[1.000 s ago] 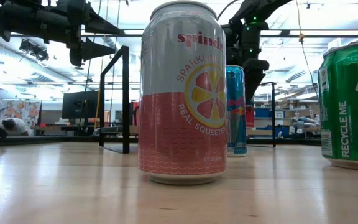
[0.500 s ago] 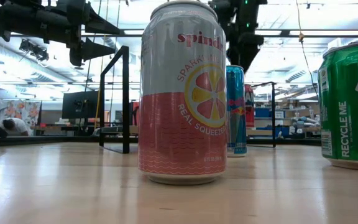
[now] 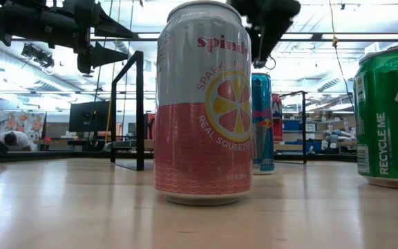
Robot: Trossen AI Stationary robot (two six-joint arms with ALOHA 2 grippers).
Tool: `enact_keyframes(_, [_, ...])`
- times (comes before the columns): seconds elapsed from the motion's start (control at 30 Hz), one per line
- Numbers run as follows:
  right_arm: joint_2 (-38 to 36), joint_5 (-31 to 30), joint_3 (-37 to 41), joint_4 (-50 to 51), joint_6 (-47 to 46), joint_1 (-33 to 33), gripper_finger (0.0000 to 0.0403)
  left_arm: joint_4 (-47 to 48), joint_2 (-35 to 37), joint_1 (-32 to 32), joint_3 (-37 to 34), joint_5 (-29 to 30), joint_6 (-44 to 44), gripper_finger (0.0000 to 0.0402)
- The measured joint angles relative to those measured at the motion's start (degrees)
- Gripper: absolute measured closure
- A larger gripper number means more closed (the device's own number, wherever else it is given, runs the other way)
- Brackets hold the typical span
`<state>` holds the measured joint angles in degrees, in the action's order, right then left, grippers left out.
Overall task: Place canned beverage on shelf
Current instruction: Put the blue soda can on the shelf
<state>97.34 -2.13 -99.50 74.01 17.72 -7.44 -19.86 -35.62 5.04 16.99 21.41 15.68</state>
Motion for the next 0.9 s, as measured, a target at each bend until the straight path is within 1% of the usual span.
enact_keyframes(0.1, [0.0, 4.6, 0.0, -2.4, -1.5, 3.8, 0.0007, 0.0, 0.0, 0.0, 0.0, 0.0, 0.0, 0.0045])
enact_keyframes(0.17, [0.0, 6.0, 0.4, -4.5, -1.7, 6.3, 0.0007, 0.0, 0.0, 0.0, 0.0, 0.0, 0.0, 0.0045])
enact_keyframes(0.3, [0.0, 6.0, 2.6, -8.6, -1.4, 11.4, 0.0008, 0.0, 0.0, 0.0, 0.0, 0.0, 0.3, 0.0045])
enact_keyframes(0.47, [0.0, 3.2, 6.2, -14.3, -2.3, 15.9, 0.0008, 0.0, 0.0, 0.0, 0.0, 0.0, 0.8, 0.0045])
enact_keyframes(0.57, [-0.1, 1.4, 8.6, -17.8, -2.6, 17.4, 0.0008, 0.0, 0.0, 0.0, 0.0, 0.0, 0.8, 0.0045])
enact_keyframes(0.63, [0.0, 0.0, 10.0, -18.3, -2.7, 17.8, 0.0008, 0.0, 0.0, 0.0, 0.0, 0.0, 0.8, 0.0045])
enact_keyframes(0.9, [0.1, 0.0, 14.6, -23.9, -4.1, 17.6, 0.0008, -0.1, 0.0, 0.0, 0.0, 0.0, 0.8, 0.0045])
